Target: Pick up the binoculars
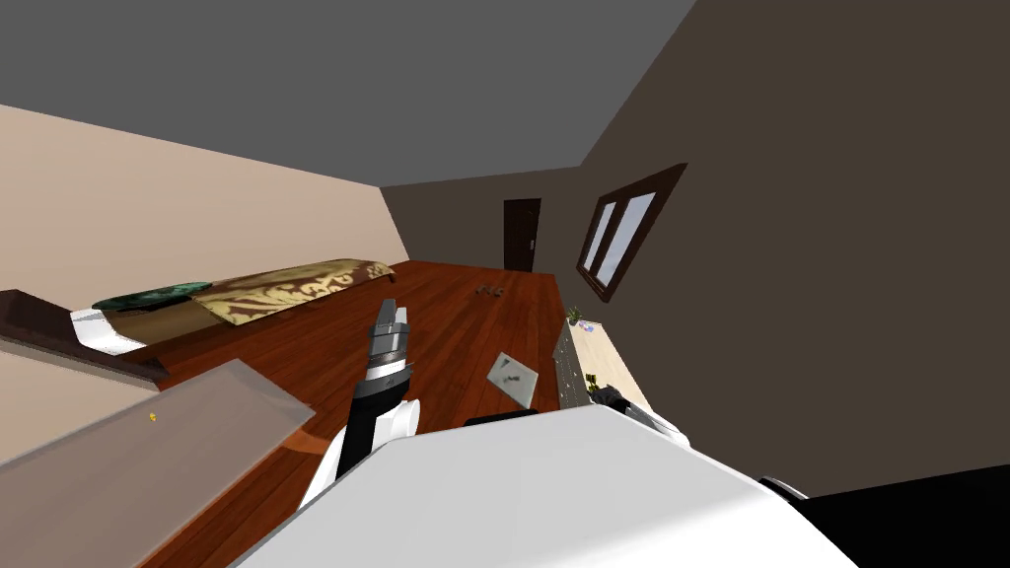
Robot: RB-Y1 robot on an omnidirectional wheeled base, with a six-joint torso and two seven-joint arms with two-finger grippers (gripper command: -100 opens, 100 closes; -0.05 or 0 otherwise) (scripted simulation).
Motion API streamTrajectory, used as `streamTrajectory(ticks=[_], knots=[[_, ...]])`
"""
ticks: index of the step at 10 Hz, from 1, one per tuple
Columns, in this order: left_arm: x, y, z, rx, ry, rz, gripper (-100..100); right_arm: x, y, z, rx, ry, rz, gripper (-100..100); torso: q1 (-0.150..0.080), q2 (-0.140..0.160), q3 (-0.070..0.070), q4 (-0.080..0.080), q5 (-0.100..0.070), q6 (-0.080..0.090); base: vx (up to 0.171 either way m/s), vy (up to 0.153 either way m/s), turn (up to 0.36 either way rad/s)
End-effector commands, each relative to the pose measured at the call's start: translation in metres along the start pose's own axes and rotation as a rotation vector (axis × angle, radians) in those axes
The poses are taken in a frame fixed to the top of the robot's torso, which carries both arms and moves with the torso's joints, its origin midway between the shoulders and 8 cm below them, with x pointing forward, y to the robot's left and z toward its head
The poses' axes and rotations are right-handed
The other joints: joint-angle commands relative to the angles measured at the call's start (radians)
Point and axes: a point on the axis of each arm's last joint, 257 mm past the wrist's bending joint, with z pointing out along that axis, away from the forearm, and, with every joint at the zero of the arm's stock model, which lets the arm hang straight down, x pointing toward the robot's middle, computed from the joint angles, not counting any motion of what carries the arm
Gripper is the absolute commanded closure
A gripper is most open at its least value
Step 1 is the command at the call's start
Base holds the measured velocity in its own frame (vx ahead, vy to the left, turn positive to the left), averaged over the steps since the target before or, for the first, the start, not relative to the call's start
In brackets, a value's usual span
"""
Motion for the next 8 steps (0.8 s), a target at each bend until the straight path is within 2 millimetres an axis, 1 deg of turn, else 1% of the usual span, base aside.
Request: streamTrajectory(ticks=[1, 2, 3, 4, 5, 6, 7, 8], knots=[[0.0, 0.0, 0.0, 0.0, 0.0, 0.0, 0, -0.001, 0.005, 0.0, -0.013, -0.008, -0.024, -100, 0.0, 0.0, 0.0, 0.0, 0.0, 0.0, 0.116, 0.015, -0.128], [0.0, 0.0, 0.0, 0.0, 0.0, 0.0, 0, -0.002, 0.014, -0.001, -0.037, -0.024, -0.052, -100, 0.001, 0.001, 0.0, 0.0, 0.0, -0.001, 0.124, 0.026, -0.275], [0.0, 0.0, 0.0, 0.0, 0.0, 0.0, 0, -0.002, 0.014, -0.001, -0.037, -0.024, -0.058, -100, 0.002, 0.0, 0.0, 0.0, 0.0, 0.0, 0.095, 0.027, -0.157], [0.0, 0.0, 0.0, 0.0, 0.0, 0.0, 0, -0.004, 0.023, -0.002, -0.059, -0.042, -0.088, -100, 0.002, 0.002, 0.001, 0.0, 0.0, -0.001, 0.118, 0.008, -0.254], [0.0, 0.0, 0.0, 0.0, 0.0, 0.0, 0, -0.005, 0.032, -0.004, -0.081, -0.059, -0.103, -100, 0.001, 0.001, 0.001, 0.0, 0.0, -0.001, 0.18, 0.041, -0.405], [0.0, 0.0, 0.0, 0.0, 0.0, 0.0, 0, -0.005, 0.032, -0.004, -0.08, -0.06, -0.125, -100, 0.002, -0.002, -0.001, 0.0, 0.0, 0.0, 0.142, 0.03, -0.216], [0.0, 0.0, 0.0, 0.0, 0.0, 0.0, 0, -0.006, 0.04, -0.006, -0.101, -0.079, -0.144, -100, 0.001, -0.001, -0.001, 0.0, 0.0, -0.001, 0.151, 0.014, -0.271], [0.0, 0.0, 0.0, 0.0, 0.0, 0.0, 0, -0.006, 0.04, -0.006, -0.1, -0.08, -0.158, -100, 0.001, -0.002, -0.001, 0.0, 0.0, -0.001, 0.122, 0.028, -0.157]])
